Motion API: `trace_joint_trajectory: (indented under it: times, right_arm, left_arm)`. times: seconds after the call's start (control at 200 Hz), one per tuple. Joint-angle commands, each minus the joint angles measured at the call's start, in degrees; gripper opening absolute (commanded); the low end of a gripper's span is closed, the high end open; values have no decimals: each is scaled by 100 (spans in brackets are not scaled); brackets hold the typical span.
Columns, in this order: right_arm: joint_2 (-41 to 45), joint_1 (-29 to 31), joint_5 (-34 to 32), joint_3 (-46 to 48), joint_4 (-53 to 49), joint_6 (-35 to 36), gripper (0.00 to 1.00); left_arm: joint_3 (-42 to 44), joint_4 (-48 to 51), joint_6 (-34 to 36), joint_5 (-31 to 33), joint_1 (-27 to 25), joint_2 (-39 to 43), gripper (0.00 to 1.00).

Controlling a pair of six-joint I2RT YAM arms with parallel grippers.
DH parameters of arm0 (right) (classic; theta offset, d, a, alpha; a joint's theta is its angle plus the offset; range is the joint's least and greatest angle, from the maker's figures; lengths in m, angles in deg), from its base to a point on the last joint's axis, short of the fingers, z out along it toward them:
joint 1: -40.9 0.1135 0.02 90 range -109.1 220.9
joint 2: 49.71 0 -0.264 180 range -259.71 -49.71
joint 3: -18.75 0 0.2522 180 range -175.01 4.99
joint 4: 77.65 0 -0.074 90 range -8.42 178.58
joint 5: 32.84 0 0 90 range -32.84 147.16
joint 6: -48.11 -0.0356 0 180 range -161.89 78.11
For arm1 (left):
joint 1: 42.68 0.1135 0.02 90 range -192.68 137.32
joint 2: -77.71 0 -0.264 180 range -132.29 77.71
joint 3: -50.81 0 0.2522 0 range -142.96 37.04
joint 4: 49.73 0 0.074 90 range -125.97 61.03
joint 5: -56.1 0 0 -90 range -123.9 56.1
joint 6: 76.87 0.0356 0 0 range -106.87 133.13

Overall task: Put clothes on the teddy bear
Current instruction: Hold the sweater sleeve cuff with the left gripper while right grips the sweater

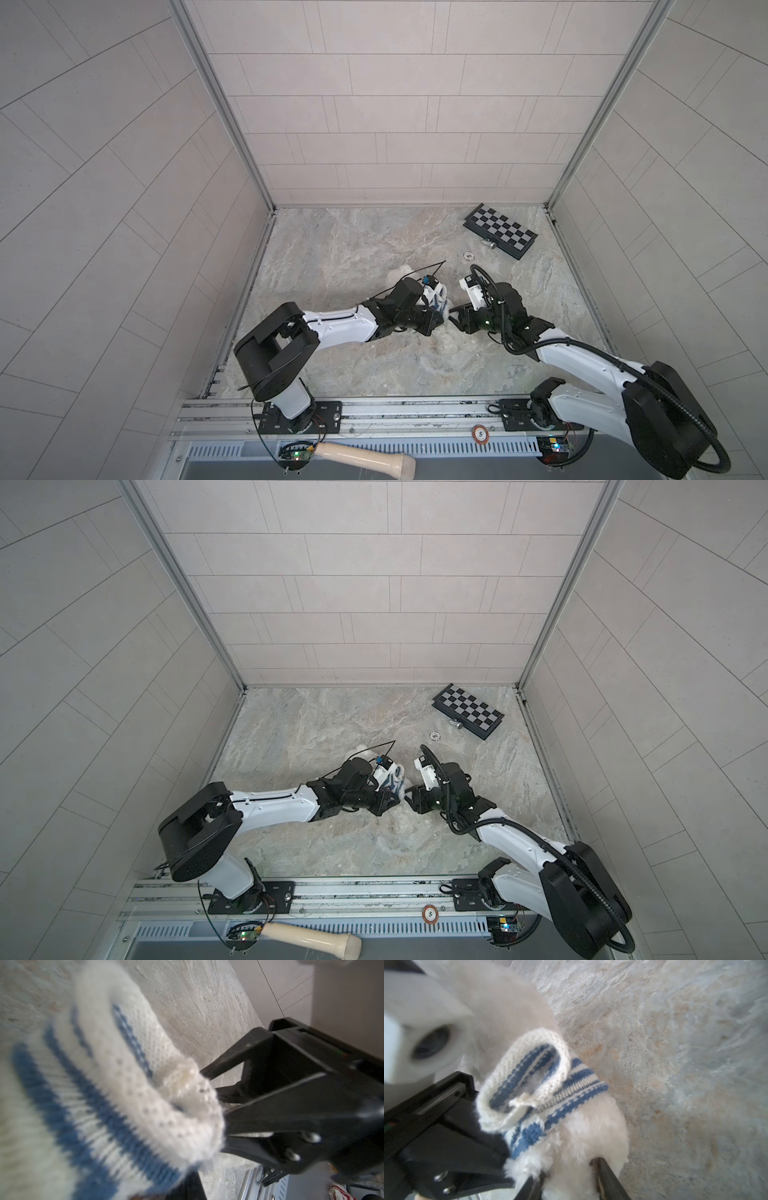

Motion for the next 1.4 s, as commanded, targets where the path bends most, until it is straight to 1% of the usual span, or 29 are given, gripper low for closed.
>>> trace_joint_trajectory:
  times: [0.0, 0.155, 0.235, 0.275, 0.315, 0.441, 0.526, 0.566, 0.606, 0.666, 0.736, 0.821, 0.996, 1.227, 1.397]
  right_arm:
    - [403, 60, 269, -289, -85, -139, 45]
    - [719, 53, 367, -340, -15, -549, 49]
    - [698, 59, 346, -397, -102, -483, 49]
    - [583, 57, 302, -455, -213, -356, 46]
    - [443, 60, 264, -480, -215, -262, 40]
    - [-10, 59, 181, -573, -26, -209, 26]
    - [-101, 69, 84, -596, 1, -210, 17]
    - [-83, 68, 16, -596, -22, -222, 16]
    - [-31, 76, -68, -574, -40, -228, 17]
    - [79, 79, -173, -560, -137, -226, 25]
    - [176, 74, -316, -558, -286, -210, 29]
    - [168, 70, -448, -565, -405, -197, 29]
    - [-200, 69, -544, -686, -382, -227, 27]
    - [-473, 67, -537, -934, -299, -182, 29]
    - [-667, 78, -497, -965, -174, -218, 27]
  left_arm:
    - [160, 47, -167, 91, 83, -181, 0]
    - [281, 22, -206, 109, 85, -94, 0]
    - [354, -64, -255, 73, 79, -90, 0]
    - [363, -96, -270, 54, 79, -121, 0]
    - [346, -97, -269, 18, 85, -162, 0]
    - [335, -89, -249, 3, 72, -179, 0]
    - [355, -108, -271, 3, 75, -178, 0]
    - [357, -118, -273, -5, 71, -192, 0]
    - [354, -125, -280, -10, 72, -211, 0]
    - [346, -131, -290, -32, 73, -238, 0]
    - [346, -140, -291, -40, 76, -242, 0]
    - [348, -152, -285, -44, 78, -248, 0]
    - [379, -178, -304, -22, 49, -218, 0]
    - [382, -222, -315, -45, 26, -241, 0]
    - [377, -228, -308, -50, 8, -267, 0]
